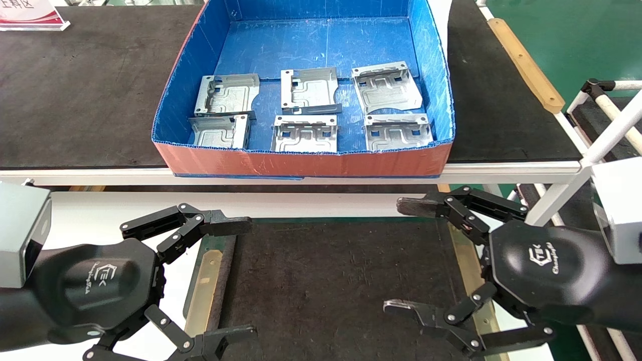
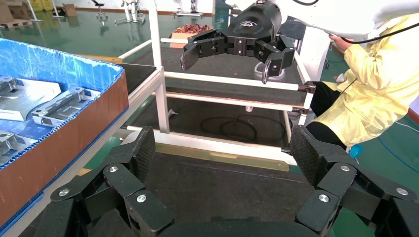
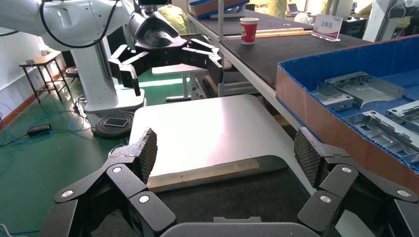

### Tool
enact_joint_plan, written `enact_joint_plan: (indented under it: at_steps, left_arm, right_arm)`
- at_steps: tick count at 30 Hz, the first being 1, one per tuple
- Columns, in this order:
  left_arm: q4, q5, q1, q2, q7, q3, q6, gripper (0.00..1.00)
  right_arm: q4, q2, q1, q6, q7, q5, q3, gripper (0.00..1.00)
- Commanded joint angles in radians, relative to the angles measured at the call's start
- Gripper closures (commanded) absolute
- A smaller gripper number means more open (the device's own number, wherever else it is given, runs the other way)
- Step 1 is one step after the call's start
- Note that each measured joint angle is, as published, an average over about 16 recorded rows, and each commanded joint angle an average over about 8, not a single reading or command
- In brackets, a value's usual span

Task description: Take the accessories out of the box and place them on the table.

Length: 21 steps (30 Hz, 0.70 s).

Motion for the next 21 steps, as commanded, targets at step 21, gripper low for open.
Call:
enact_joint_plan:
  at_steps: [21]
  left_arm:
    - [0.0, 0.006, 0.0, 0.001, -0.003, 0.003, -0.005, 0.0]
  right_arm:
    - [0.0, 0.0, 0.0, 0.0, 0.0, 0.0, 0.0, 0.0]
